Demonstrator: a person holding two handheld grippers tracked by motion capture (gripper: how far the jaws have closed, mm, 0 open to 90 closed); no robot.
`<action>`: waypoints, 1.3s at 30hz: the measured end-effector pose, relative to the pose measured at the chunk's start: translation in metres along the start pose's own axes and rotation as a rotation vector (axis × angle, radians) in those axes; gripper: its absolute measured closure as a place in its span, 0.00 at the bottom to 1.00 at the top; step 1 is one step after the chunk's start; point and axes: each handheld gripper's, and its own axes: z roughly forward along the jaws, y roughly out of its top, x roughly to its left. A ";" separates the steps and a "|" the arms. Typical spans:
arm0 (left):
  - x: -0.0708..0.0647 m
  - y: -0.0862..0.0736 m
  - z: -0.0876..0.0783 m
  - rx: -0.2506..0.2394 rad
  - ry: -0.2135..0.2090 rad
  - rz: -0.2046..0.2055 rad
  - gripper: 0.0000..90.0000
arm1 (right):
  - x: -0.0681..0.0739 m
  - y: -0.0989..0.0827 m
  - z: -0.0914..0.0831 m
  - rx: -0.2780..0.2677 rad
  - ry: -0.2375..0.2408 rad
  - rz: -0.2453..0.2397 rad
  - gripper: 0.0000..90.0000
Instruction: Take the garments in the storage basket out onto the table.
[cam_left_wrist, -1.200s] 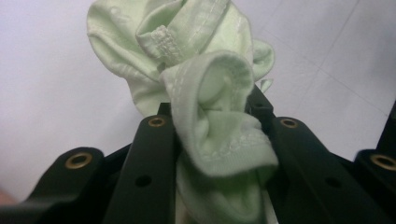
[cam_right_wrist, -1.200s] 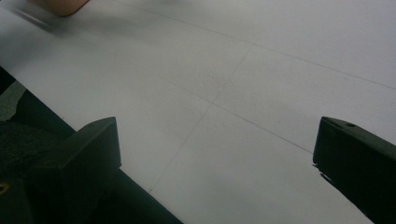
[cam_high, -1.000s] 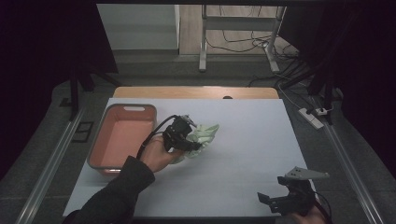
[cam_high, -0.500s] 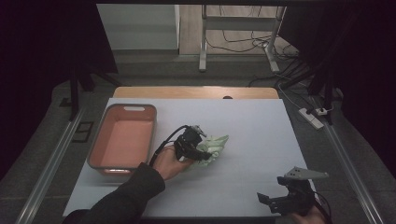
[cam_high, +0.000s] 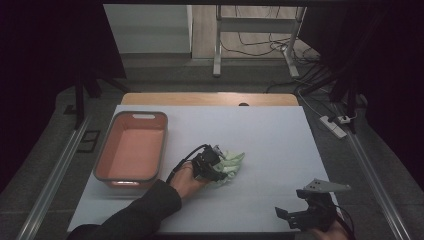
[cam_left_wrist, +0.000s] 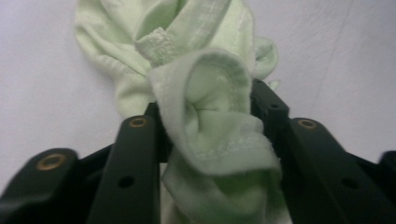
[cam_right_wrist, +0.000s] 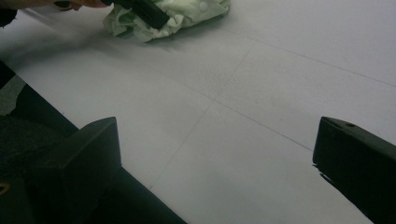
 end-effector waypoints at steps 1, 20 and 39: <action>0.000 -0.001 0.002 0.000 0.005 0.003 0.64 | 0.000 0.000 0.000 0.000 0.001 0.001 0.01; 0.000 0.002 0.002 -0.015 0.005 -0.024 0.35 | 0.001 0.000 0.001 0.011 -0.001 -0.006 0.01; -0.002 0.006 -0.021 -0.073 -0.009 -0.013 0.07 | 0.001 0.000 0.001 0.012 -0.003 -0.005 0.01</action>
